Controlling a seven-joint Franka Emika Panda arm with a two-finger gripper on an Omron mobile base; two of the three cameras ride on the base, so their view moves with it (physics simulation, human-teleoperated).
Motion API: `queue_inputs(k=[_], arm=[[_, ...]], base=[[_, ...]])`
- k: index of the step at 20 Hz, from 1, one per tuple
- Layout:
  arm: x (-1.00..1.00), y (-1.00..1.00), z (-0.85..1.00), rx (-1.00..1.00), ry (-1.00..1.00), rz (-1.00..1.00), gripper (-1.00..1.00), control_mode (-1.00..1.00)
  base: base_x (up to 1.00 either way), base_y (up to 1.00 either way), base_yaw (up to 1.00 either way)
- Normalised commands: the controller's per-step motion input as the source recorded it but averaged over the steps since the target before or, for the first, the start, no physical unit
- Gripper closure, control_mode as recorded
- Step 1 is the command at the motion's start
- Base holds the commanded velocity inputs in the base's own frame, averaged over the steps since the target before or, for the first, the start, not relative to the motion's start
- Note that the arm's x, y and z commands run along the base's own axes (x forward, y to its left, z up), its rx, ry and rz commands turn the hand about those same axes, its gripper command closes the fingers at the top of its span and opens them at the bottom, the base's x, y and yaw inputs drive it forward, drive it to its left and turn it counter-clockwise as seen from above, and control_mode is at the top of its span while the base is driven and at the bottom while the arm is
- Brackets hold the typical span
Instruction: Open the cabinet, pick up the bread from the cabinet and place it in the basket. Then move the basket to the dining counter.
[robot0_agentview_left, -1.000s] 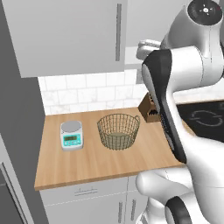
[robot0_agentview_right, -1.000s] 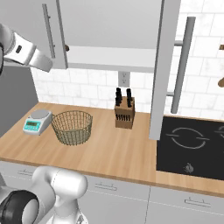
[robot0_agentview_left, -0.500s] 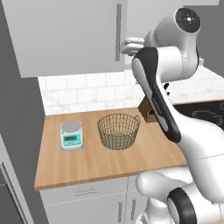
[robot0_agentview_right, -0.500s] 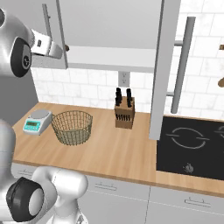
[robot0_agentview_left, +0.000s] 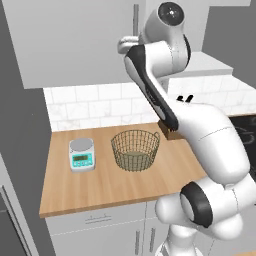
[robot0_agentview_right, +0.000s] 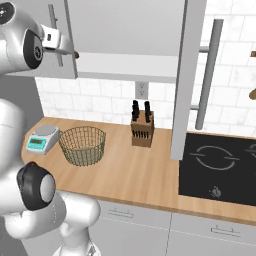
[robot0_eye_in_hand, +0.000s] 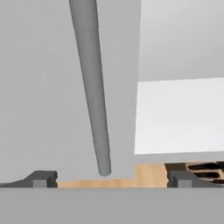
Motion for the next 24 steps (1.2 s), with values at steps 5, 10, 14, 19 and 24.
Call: queue_inputs(k=[5,10,14,19,24], arm=[[0.62,0.01,0.00,0.00,0.00,0.00,-1.00,-1.00],[0.33,0.01,-0.01,0.00,0.00,0.00,-1.00,-1.00],[0.31,0.00,-0.11,0.00,-0.04,0.00,-1.00,-1.00],[0.52,0.05,-0.07,0.00,-0.08,0.00,-1.00,-1.00],[0.32,0.14,-0.07,0.00,-0.08,0.00,1.00,-1.00]], base=[[0.00,0.00,0.00],[0.00,0.00,0.00],[0.00,0.00,0.00],[0.00,0.00,0.00],[0.00,0.00,0.00]])
